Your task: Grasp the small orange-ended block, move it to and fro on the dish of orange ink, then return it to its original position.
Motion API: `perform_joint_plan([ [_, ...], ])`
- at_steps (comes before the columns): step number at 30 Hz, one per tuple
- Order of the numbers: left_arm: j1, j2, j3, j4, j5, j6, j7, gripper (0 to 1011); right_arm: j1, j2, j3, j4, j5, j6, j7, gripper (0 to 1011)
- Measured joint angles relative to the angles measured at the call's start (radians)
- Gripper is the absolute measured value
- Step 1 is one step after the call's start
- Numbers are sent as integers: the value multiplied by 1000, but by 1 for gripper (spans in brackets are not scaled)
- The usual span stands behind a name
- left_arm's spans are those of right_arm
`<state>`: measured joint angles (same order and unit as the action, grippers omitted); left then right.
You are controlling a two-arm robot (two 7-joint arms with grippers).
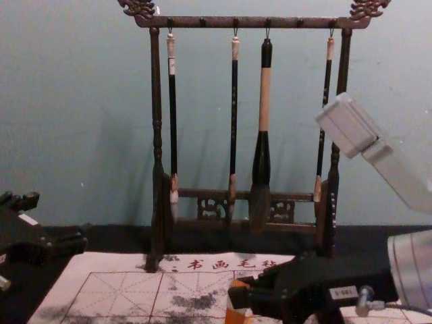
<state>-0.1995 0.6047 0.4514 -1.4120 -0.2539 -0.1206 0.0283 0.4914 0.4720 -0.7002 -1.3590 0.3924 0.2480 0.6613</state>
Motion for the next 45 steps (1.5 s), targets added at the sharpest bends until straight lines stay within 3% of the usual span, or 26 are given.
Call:
perform_joint_plan([
  [12,0,0,0,0,0,0,0,1001,-9,8,7,-12,1,0,-3,129],
  [18,0,0,0,0,0,0,0,1001,-22,30,22,-52,12,-9,2,129],
  [35,0,0,0,0,0,0,0,1001,-85,136,120,-225,94,-17,-37,129],
  [45,0,0,0,0,0,0,0,1001,-125,196,171,-272,107,-16,-84,129],
])
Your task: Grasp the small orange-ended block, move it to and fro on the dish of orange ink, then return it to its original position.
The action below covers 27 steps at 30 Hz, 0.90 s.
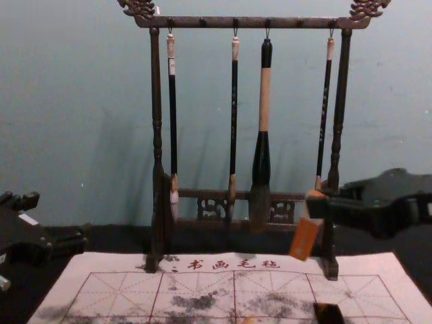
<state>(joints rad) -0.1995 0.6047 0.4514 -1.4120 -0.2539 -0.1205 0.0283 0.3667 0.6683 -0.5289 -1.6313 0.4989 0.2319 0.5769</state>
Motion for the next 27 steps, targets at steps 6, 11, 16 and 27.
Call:
perform_joint_plan([
  [6,0,0,0,0,0,0,0,1001,-34,25,19,-14,-2,5,-24,129],
  [11,0,0,0,0,0,0,0,1001,-74,41,36,-28,0,14,-41,129],
  [16,0,0,0,0,0,0,0,1001,-108,35,50,-39,4,24,-70,129],
  [27,0,0,0,0,0,0,0,1001,-150,-14,72,-51,-16,60,-159,129],
])
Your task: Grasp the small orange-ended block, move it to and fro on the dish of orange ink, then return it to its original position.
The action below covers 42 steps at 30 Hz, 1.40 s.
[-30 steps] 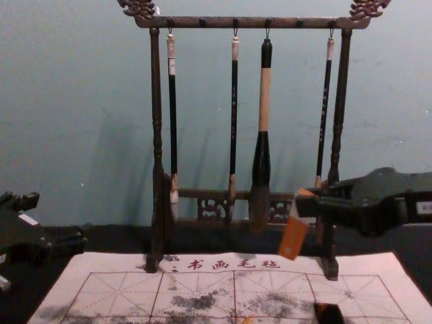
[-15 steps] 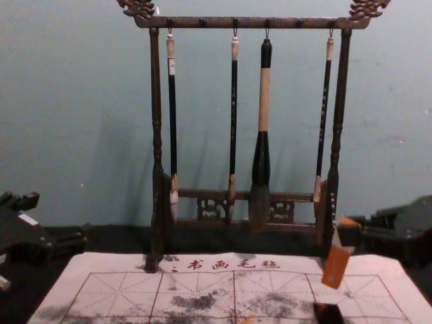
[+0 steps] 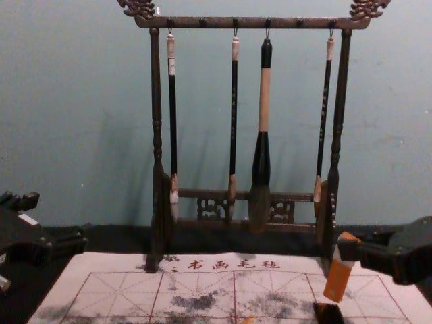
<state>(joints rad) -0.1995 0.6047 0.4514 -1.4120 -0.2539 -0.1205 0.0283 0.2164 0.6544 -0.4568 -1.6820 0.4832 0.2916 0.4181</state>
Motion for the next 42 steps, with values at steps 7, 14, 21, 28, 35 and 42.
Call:
perform_joint_plan([
  [7,0,0,0,0,0,0,0,1001,-11,-23,9,1,-19,18,-17,129],
  [14,0,0,0,0,0,0,0,1001,-14,-42,13,14,-34,27,-17,129],
  [21,0,0,0,0,0,0,0,1001,-10,-59,14,29,-47,32,-14,129],
  [28,0,0,0,0,0,0,0,1001,-14,-68,17,34,-55,40,-8,130],
  [35,0,0,0,0,0,0,0,1001,-17,-75,16,41,-68,43,-8,129],
  [42,0,0,0,0,0,0,0,1001,-23,-85,12,54,-92,42,-15,129],
])
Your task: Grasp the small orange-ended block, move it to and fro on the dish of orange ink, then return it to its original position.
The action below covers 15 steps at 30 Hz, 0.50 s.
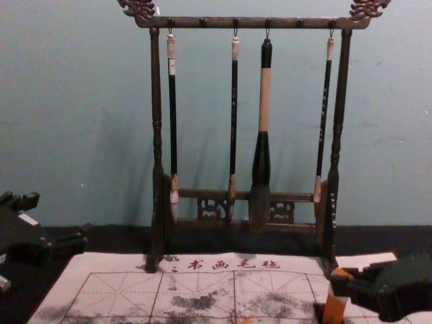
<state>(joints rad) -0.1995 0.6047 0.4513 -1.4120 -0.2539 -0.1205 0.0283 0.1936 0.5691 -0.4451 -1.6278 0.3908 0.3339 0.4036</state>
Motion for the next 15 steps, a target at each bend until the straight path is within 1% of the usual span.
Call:
perform_joint_plan([
  [15,0,0,0,0,0,0,0,1001,-20,-40,13,20,-23,0,-22,129],
])
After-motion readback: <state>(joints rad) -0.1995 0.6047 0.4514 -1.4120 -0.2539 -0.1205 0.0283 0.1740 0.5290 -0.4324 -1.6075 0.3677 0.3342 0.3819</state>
